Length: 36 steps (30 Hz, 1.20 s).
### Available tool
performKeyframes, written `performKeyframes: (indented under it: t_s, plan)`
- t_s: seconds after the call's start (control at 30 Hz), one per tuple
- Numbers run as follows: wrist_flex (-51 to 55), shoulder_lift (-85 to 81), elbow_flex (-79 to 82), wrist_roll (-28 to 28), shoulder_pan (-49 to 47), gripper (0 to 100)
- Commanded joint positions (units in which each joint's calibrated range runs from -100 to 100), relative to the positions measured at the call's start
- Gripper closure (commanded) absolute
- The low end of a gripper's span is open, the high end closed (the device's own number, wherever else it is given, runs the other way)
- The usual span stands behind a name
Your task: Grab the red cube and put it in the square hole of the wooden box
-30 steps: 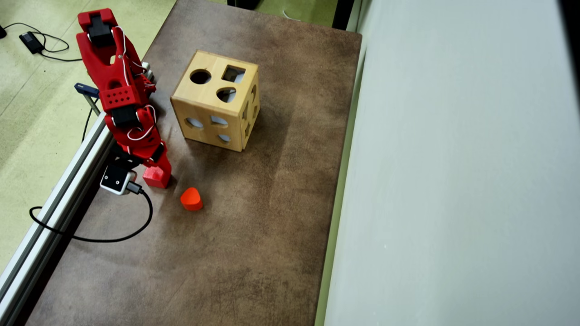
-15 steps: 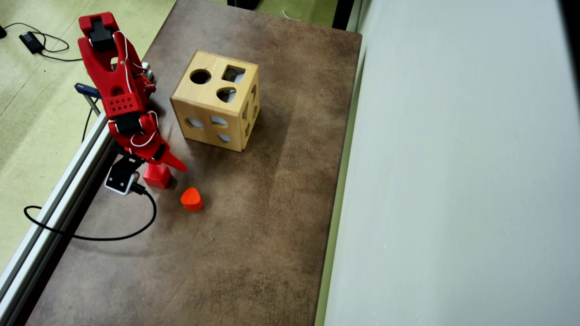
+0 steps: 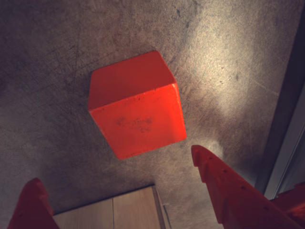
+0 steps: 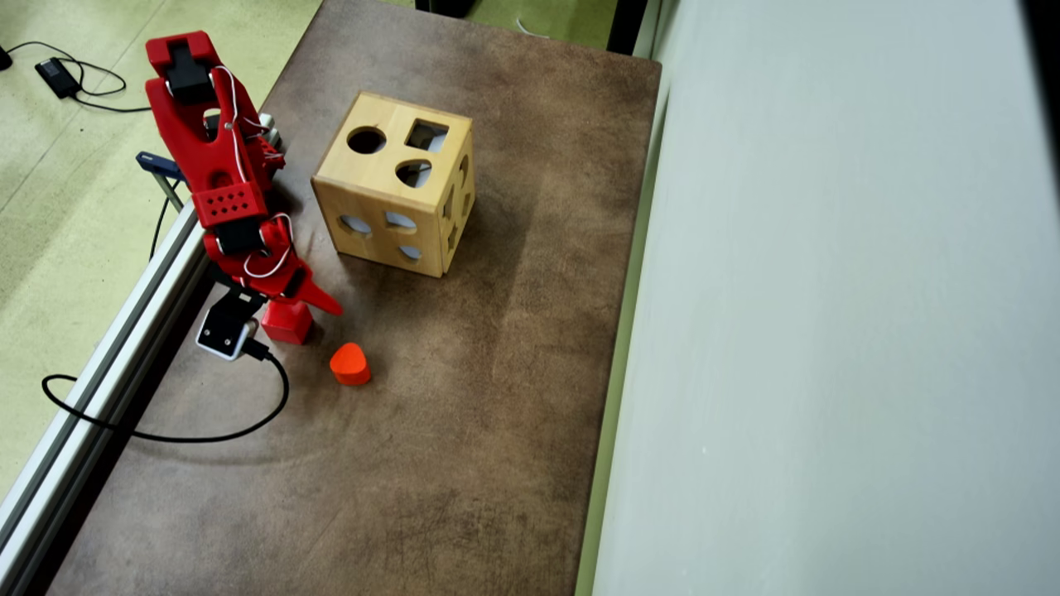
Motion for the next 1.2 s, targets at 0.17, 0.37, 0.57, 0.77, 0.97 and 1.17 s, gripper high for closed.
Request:
performKeyframes:
  t_s: [0.17,0.37,0.57,0.77,0.97,1.17]
  plan:
    - [0.2,-0.5,-2.0,-0.3,0.4,54]
    - [0.4,-0.4,-1.4,-0.2,0.4,54]
    - [1.6,3.6,-1.7,0.0,1.7,54]
    - [1.6,4.2,-2.1,0.0,2.9,54]
    - [1.5,4.4,-5.9,0.1,3.1,54]
    - [2.0,8.6,-9.8,0.1,3.1,54]
